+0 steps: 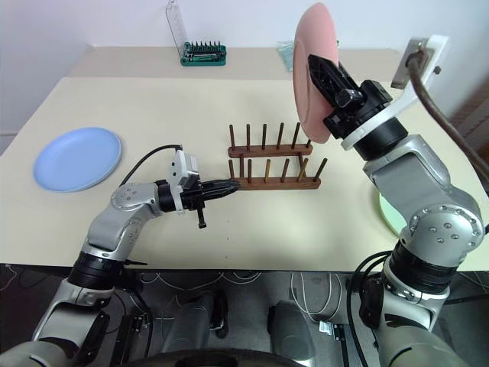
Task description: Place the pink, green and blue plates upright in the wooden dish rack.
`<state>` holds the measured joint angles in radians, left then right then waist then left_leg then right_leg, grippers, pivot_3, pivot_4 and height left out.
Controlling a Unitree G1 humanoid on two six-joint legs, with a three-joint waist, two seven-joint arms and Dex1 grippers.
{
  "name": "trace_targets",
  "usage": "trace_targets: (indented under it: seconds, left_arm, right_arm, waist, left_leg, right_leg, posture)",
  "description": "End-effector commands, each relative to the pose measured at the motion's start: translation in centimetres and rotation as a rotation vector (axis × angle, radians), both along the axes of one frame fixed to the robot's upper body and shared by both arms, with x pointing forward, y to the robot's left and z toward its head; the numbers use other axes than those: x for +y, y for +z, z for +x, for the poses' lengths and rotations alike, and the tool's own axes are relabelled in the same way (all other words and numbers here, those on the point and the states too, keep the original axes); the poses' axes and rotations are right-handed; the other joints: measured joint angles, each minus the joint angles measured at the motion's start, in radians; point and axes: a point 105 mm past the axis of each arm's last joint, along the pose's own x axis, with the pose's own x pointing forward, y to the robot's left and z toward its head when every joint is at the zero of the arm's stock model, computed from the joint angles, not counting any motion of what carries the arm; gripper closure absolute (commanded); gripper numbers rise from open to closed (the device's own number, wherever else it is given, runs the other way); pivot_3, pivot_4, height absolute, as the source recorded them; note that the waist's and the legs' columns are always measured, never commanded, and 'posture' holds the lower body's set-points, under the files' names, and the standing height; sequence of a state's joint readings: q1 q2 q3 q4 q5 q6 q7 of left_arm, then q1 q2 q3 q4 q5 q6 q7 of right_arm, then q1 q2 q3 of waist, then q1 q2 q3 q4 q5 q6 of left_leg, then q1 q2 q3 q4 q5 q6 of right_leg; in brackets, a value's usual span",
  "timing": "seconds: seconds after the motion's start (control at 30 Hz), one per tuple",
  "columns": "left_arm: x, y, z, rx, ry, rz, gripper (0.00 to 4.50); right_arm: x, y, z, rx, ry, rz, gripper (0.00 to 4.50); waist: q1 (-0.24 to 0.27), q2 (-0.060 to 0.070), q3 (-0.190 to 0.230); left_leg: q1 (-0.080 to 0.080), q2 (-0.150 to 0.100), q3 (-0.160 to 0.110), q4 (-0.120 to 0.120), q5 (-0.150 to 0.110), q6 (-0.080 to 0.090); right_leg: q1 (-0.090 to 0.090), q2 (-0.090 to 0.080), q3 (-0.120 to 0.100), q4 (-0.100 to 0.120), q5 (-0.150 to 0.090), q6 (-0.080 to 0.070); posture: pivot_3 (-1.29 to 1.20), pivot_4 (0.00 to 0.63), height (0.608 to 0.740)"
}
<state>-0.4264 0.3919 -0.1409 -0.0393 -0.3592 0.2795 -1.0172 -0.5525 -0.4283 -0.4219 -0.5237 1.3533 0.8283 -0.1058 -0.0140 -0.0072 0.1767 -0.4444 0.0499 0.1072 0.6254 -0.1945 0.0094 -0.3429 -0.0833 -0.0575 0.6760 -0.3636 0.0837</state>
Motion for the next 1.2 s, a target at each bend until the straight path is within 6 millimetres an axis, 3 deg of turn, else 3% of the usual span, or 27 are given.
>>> trace_targets:
  seconds: [0.03,0.27,0.63,0.77,0.93,1.2]
  left_arm:
    - [0.4,0.9,0.2,-0.055,0.008,-0.022,4.50]
    - [0.7,0.0,0.1,-0.045,0.009,-0.025,4.50]
    - [0.8,-0.2,-0.1,-0.036,0.009,-0.026,4.50]
    - [0.7,-0.2,-0.1,-0.034,0.007,-0.027,4.50]
    - [0.7,-0.2,-0.1,-0.028,0.004,-0.028,4.50]
    - [0.5,-0.2,-0.3,-0.024,-0.001,-0.029,4.50]
  right_arm:
    - [-0.3,0.0,-0.4,0.000,-0.006,0.052,4.45]
    - [-1.4,-2.3,0.8,0.102,-0.040,0.113,4.45]
    - [-2.8,-4.1,2.0,0.193,-0.088,0.198,4.45]
    - [-3.1,-4.5,2.2,0.205,-0.105,0.204,2.97]
    - [-4.3,-3.8,2.4,0.151,-0.190,0.162,0.47]
    - [-8.6,-0.6,1.2,-0.032,-0.383,-0.067,0.47]
  waist:
    - [0.000,0.000,0.000]
    - [0.000,0.000,0.000]
    - [-0.001,0.000,0.000]
    - [0.000,0.000,0.000]
    - [0.000,0.000,0.000]
    - [0.002,0.000,0.000]
  left_leg:
    - [0.000,0.000,0.000,0.000,0.000,0.000]
    - [0.000,0.000,0.000,0.000,0.000,0.000]
    - [0.000,0.000,0.001,-0.001,0.000,0.000]
    - [0.000,0.000,0.001,-0.001,0.000,0.000]
    - [0.000,0.000,0.001,-0.002,0.000,0.000]
    - [-0.002,0.000,0.001,-0.003,0.000,0.000]
  right_leg:
    - [0.000,0.000,0.000,0.000,0.000,0.000]
    - [-0.001,0.000,0.000,0.000,0.000,0.000]
    - [-0.001,0.000,0.001,0.000,0.000,0.000]
    - [-0.001,0.000,0.001,0.000,0.000,0.000]
    - [-0.002,0.000,0.001,0.000,0.000,0.000]
    - [-0.003,0.000,0.001,-0.002,0.000,0.000]
  posture:
    - [0.00,0.150,0.732]
    - [0.00,0.150,0.732]
    - [0.00,0.150,0.732]
    - [0.00,0.150,0.732]
    - [0.00,0.150,0.732]
    - [0.00,0.150,0.732]
